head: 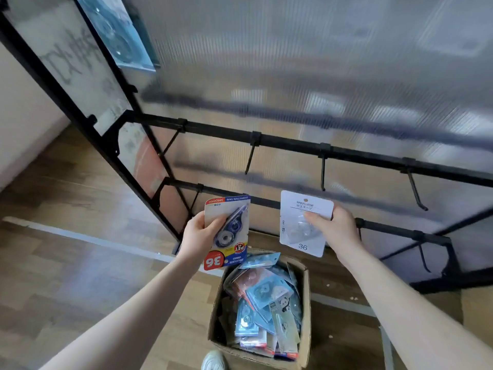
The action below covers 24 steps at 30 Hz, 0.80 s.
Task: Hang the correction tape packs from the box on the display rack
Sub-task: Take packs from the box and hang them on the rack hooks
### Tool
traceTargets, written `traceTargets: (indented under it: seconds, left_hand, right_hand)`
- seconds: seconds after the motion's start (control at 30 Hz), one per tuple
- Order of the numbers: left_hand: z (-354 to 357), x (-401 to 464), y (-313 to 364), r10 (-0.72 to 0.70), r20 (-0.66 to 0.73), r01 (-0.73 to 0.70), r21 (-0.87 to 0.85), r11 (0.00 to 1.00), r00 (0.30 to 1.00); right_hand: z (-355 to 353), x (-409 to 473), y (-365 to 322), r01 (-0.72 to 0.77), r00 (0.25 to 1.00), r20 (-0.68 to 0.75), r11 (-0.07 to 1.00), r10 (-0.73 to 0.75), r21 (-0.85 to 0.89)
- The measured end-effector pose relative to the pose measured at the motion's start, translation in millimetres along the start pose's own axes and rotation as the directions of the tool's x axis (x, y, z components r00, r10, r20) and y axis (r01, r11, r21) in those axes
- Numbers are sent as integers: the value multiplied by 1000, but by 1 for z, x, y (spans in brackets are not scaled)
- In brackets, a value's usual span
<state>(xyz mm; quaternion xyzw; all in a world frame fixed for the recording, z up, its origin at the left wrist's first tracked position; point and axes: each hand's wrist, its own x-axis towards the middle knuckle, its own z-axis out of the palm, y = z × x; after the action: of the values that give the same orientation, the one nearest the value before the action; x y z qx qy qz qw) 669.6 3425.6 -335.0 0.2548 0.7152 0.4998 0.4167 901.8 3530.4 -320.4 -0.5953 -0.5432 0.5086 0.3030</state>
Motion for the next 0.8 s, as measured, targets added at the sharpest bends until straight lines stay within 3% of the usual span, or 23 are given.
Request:
traceTargets:
  seconds: [0.8]
  left_hand:
    - [-105,-112,258,346,-176,-366,-101,925,922]
  right_hand:
    - [-36,-79,-270,368,930,-13,926,-368,88]
